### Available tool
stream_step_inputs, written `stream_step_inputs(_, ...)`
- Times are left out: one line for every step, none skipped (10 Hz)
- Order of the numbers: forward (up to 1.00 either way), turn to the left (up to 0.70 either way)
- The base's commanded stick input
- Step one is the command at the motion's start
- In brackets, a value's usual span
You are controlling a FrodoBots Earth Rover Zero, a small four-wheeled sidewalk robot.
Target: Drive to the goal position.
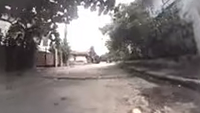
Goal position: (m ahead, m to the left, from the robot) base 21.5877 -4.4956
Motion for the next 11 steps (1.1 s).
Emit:
stream_step_inputs(0.70,-0.34)
stream_step_inputs(0.70,-0.34)
stream_step_inputs(0.70,-0.34)
stream_step_inputs(0.70,-0.34)
stream_step_inputs(0.70,-0.34)
stream_step_inputs(0.70,-0.33)
stream_step_inputs(0.70,-0.08)
stream_step_inputs(0.70,0.00)
stream_step_inputs(0.70,0.00)
stream_step_inputs(0.70,0.00)
stream_step_inputs(0.70,0.00)
